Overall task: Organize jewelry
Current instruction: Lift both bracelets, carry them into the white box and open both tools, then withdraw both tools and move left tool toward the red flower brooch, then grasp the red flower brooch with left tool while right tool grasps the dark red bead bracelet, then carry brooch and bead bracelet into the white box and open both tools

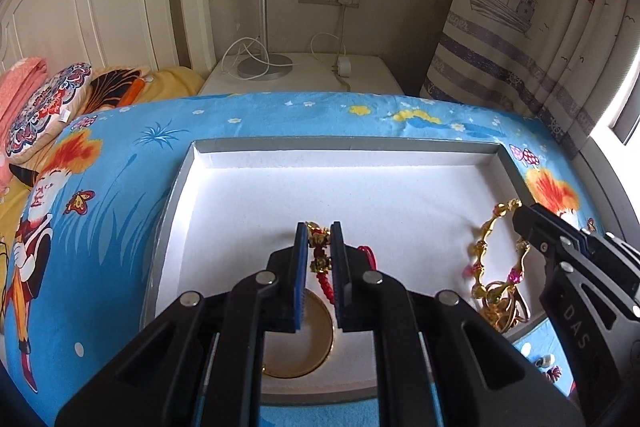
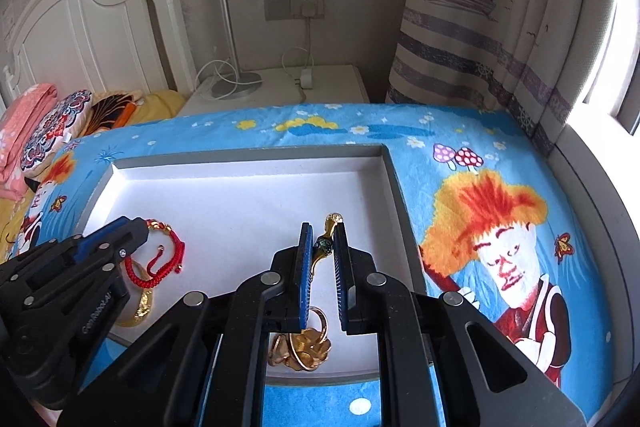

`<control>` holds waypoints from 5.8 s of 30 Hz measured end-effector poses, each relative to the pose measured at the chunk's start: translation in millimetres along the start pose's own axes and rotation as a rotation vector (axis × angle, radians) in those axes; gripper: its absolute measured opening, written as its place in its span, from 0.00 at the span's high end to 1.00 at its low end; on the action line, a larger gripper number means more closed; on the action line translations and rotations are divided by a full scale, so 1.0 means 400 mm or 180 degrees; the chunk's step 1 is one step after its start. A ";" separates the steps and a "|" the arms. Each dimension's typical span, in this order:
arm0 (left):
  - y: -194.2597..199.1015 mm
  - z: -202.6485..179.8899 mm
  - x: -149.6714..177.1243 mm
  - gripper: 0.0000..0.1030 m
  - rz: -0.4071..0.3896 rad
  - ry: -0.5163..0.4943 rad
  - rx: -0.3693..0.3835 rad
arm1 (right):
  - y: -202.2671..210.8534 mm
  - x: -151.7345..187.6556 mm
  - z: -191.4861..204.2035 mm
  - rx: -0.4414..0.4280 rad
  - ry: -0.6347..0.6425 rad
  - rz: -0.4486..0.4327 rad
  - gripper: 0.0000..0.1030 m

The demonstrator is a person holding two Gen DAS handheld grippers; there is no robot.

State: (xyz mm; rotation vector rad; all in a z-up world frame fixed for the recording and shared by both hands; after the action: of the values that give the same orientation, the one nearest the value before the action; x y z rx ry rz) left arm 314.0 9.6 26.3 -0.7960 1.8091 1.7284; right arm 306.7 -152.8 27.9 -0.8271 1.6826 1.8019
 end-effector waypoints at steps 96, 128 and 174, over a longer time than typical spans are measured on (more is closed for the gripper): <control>0.334 0.103 0.450 0.59 -0.0023 -0.0107 -0.0221 | 0.306 0.419 0.007 -0.0692 0.0981 0.0135 0.85; 0.404 0.100 0.451 0.65 -0.0269 0.0018 -0.0070 | 0.368 0.398 -0.115 -0.0370 0.0258 -0.0154 0.87; 0.358 0.021 0.202 0.65 -0.0656 -0.0188 0.0173 | 0.366 0.074 -0.028 -0.0333 0.0100 -0.0771 0.88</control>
State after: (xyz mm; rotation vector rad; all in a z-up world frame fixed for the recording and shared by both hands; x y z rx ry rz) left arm 154.7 15.2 68.3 -0.8670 1.6650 1.5487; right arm 179.4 -176.5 103.4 -1.0604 1.4467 1.7277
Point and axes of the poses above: each gripper's, at about its wrist camera, not at the fingertips, and y roughly against the way its jaws point, z to its left, x to its underside, the point moved 1 cm from there along -y, roughly the way its jaws point, and after that the axes turned 5 degrees about -z, right-handed, at the moved point
